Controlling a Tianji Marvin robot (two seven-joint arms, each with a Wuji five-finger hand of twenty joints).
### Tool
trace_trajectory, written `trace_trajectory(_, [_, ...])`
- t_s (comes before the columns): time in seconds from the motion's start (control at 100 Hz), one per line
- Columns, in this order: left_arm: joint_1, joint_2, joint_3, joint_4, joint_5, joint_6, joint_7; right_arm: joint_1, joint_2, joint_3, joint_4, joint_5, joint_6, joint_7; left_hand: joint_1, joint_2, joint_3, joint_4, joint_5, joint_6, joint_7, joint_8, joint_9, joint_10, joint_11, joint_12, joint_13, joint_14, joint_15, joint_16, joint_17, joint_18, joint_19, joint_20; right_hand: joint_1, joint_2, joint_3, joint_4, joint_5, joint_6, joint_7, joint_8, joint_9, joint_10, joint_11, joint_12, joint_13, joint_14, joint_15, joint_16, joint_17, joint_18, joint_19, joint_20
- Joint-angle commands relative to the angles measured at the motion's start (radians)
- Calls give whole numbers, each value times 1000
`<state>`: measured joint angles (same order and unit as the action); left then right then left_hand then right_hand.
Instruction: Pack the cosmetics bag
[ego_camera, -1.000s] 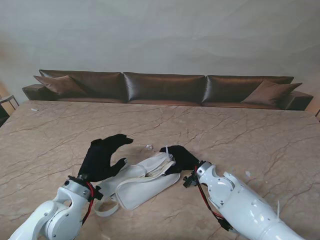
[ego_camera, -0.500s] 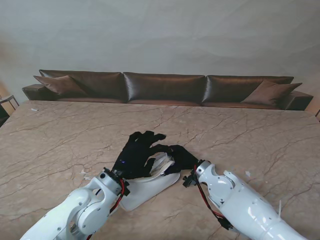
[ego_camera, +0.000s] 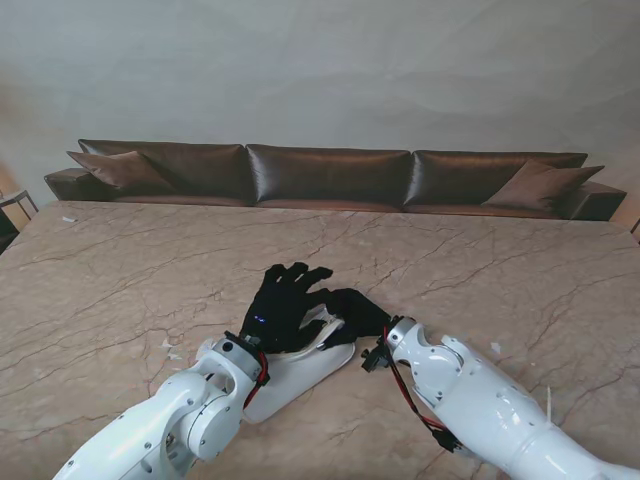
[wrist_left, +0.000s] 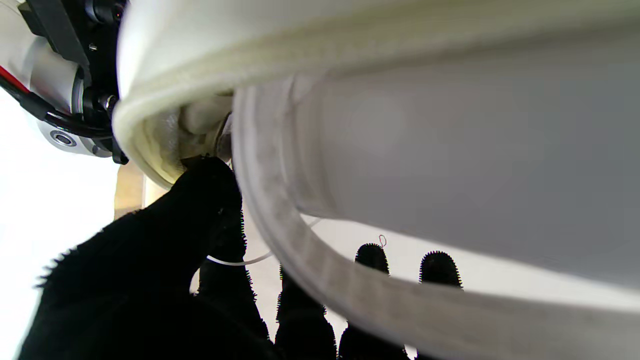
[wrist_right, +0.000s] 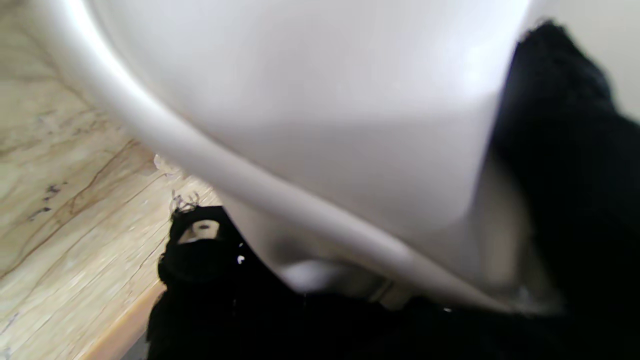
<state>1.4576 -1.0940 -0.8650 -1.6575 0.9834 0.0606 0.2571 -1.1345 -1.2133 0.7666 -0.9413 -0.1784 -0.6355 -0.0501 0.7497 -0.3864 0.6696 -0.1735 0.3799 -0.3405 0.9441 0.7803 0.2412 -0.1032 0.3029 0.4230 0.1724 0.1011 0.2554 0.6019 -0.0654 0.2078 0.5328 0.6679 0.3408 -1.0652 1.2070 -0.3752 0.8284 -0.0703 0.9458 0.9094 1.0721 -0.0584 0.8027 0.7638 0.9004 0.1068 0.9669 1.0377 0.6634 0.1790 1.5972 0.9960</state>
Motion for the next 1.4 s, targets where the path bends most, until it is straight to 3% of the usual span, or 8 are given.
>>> trace_trajectory(0.0, [6,-11,-3,6,9,-9,-12,-8,-12,-7,-14,-5,0,10,-7,59,-58,-16,49,-24,23,44,-30,-27,13,19,-18,-23,0,10,-16,-30,-2,23,324,277,187,65,147,-389,53,-2,77,-50,96,11,73,20,134,47,7,2,51,16])
trace_trajectory(0.26, [2,1,-34,-4,31,-6,-72,-11,-7,-3,-23,-6,6,20,73,80,-62,-39,178,7,34,95,-15,-28,83,41,-2,-14,-6,6,-16,-22,-8,40,323,279,184,64,146,-387,53,-6,75,-48,97,7,72,20,132,46,5,2,50,17])
trace_trajectory(0.54, [3,16,-84,-22,40,-36,-159,-18,-2,5,-27,-19,19,18,-20,3,162,-29,244,6,67,183,37,-29,138,39,2,-21,-20,-5,-21,-29,-50,36,349,316,163,69,148,-388,74,29,63,-53,102,14,61,20,133,50,-5,-2,51,20])
trace_trajectory(0.74, [21,24,-123,-52,51,-52,-212,-18,-2,5,-24,-56,16,-9,61,-49,226,-29,277,59,105,159,58,-18,134,37,6,-22,-25,-8,-17,-34,-63,39,378,335,150,66,162,-386,93,63,70,-63,110,23,68,19,135,52,-1,-3,53,22])
trace_trajectory(1.0, [52,16,-148,-78,-75,-70,-252,-25,-5,10,-25,-64,25,-24,177,-17,122,-35,266,118,111,79,69,-7,135,36,-2,-25,-25,-10,-21,-46,-110,28,374,338,145,63,157,-388,84,66,68,-61,112,29,69,18,141,56,4,-6,56,21])
trace_trajectory(1.12, [53,11,-141,-66,-123,-80,-244,-25,-4,6,-24,-64,26,-21,100,-23,134,-62,257,99,72,19,66,-8,125,32,-7,-27,-28,-11,-23,-40,-122,39,371,334,149,62,158,-387,80,61,70,-59,113,29,71,18,144,57,4,-6,57,21])
trace_trajectory(1.31, [63,1,-141,-63,-248,-95,-258,-25,-3,6,-33,-73,27,-26,-131,14,138,16,201,153,34,5,24,5,91,27,-40,-23,-54,-16,-43,-46,-224,78,368,334,150,60,155,-386,78,56,68,-59,113,29,70,18,145,57,4,-6,57,20])
trace_trajectory(1.39, [72,-5,-144,-63,-305,-103,-254,-26,-3,7,-34,-78,27,-28,-7,-21,173,-33,233,145,77,49,33,1,96,35,-41,-25,-60,-10,-45,-52,-270,118,368,334,150,60,153,-388,79,55,68,-60,114,28,70,17,146,56,4,-6,57,20])
